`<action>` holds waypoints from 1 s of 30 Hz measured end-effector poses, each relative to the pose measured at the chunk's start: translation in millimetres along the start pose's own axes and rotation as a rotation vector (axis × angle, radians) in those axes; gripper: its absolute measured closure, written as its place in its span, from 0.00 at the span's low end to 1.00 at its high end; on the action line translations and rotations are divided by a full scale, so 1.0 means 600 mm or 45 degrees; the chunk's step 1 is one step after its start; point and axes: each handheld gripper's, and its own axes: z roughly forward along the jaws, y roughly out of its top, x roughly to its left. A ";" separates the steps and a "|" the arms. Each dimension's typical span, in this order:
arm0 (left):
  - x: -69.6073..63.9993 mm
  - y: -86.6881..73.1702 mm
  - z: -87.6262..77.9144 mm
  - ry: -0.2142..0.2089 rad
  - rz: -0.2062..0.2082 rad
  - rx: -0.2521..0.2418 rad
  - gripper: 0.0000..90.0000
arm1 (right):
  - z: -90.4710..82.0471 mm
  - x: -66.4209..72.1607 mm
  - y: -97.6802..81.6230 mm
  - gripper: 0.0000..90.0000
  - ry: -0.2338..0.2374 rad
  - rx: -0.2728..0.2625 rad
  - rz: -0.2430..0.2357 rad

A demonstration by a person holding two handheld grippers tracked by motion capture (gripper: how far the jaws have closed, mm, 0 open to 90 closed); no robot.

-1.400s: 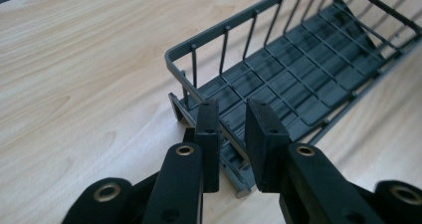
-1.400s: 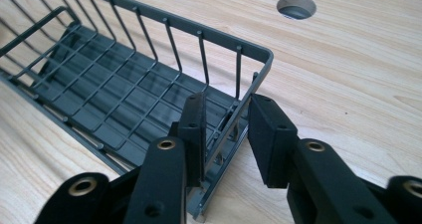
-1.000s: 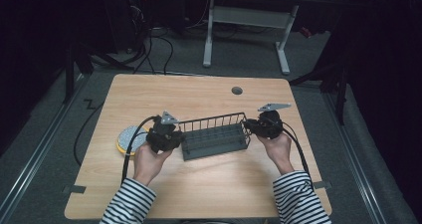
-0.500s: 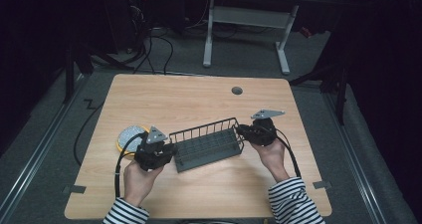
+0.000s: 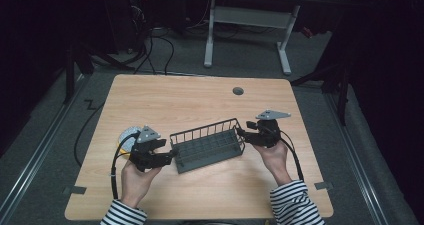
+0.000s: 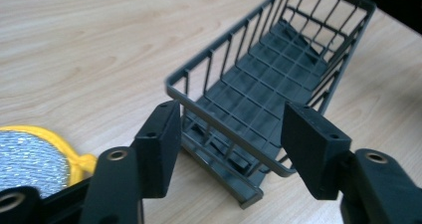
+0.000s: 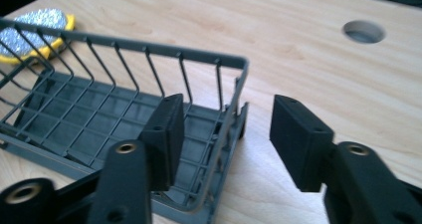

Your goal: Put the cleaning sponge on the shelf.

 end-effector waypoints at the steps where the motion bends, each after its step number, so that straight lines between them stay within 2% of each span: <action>1: 0.000 0.000 0.000 0.000 0.000 0.000 0.45 | -0.005 -0.001 0.000 0.49 -0.009 -0.010 0.009; 2: 0.005 -0.001 -0.004 -0.001 -0.013 -0.016 0.45 | -0.005 -0.001 0.000 0.49 -0.009 -0.010 0.009; 3: 0.014 -0.002 -0.012 0.005 -0.027 -0.039 0.43 | -0.020 -0.006 -0.002 0.49 -0.026 -0.048 0.023; 7: 0.029 -0.007 -0.022 0.036 -0.038 -0.060 0.41 | -0.033 -0.013 -0.005 0.52 -0.045 -0.081 0.025; 9: 0.049 -0.015 -0.031 0.089 -0.054 -0.074 0.39 | -0.045 -0.022 -0.016 0.55 -0.051 -0.121 0.057; 11: 0.056 -0.018 -0.033 0.107 -0.060 -0.077 0.38 | -0.048 -0.027 -0.024 0.55 -0.060 -0.110 0.064; 13: 0.076 -0.026 -0.039 0.156 -0.088 -0.078 0.37 | -0.053 -0.033 -0.034 0.56 -0.068 -0.118 0.076; 19: 0.122 -0.043 -0.053 0.235 -0.162 -0.076 0.36 | -0.069 -0.055 -0.074 0.56 -0.116 -0.074 0.116; 22: 0.146 -0.051 -0.057 0.274 -0.200 -0.072 0.36 | -0.074 -0.068 -0.101 0.56 -0.146 -0.051 0.159; 27: 0.180 -0.062 -0.058 0.325 -0.260 -0.048 0.36 | -0.071 -0.090 -0.153 0.55 -0.235 0.000 0.215; 30: 0.200 -0.068 -0.052 0.359 -0.298 -0.025 0.36 | -0.069 -0.101 -0.178 0.55 -0.268 0.019 0.244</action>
